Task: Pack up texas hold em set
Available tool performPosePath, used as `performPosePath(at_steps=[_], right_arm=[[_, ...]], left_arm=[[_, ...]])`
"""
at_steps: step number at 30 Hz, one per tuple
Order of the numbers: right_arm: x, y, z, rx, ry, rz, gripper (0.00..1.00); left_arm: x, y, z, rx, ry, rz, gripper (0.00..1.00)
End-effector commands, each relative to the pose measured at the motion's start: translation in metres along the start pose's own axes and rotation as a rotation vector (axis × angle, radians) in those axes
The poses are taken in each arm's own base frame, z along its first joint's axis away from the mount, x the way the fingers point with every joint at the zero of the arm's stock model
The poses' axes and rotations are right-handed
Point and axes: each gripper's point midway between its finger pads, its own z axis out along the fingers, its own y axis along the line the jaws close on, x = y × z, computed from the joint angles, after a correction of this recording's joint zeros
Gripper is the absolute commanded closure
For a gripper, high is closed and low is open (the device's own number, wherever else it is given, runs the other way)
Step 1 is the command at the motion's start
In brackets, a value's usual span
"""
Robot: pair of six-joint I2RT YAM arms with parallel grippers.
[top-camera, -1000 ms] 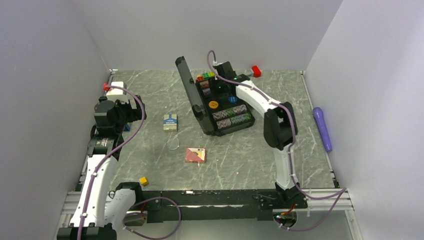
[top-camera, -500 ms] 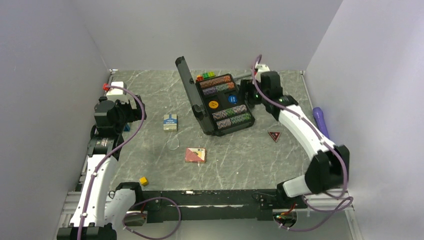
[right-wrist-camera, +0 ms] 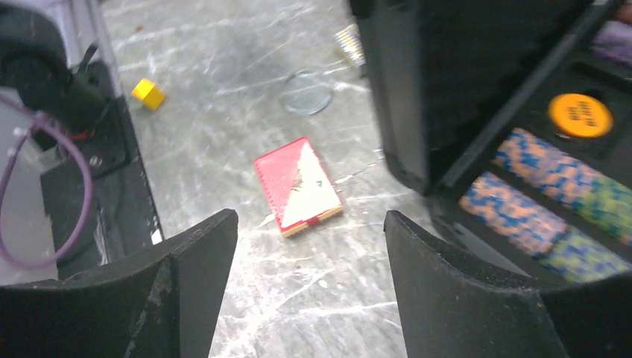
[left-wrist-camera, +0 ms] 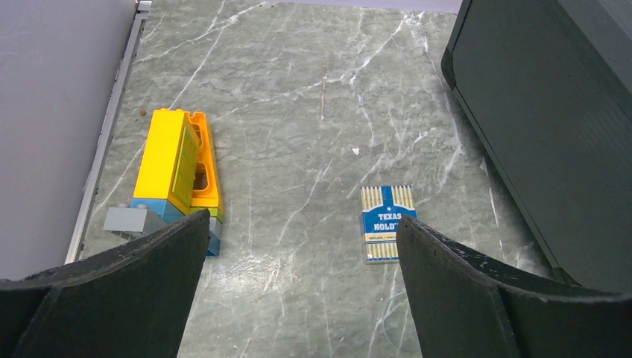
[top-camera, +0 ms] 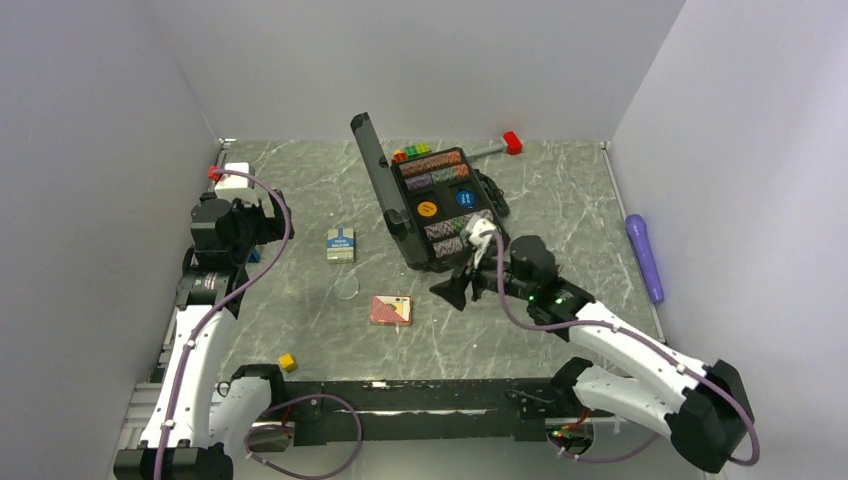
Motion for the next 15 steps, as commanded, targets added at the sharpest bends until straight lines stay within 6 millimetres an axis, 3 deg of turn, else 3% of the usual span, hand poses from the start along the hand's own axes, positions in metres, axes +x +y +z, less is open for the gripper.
performPosePath(at_steps=[1,9,15], right_arm=[[0.012,0.037,0.024,-0.181,-0.034,-0.134,0.23],[0.074,0.054,0.072,-0.190,0.086,-0.250,0.21],[0.096,0.040,0.087,-0.143,0.099,-0.332,0.16]], left_arm=[[-0.009,-0.003,0.001,0.019,-0.039,0.005,0.01],[-0.012,-0.004,-0.001,0.025,-0.051,0.003,0.01],[-0.013,-0.004,-0.003,0.022,-0.059,0.003,0.01]])
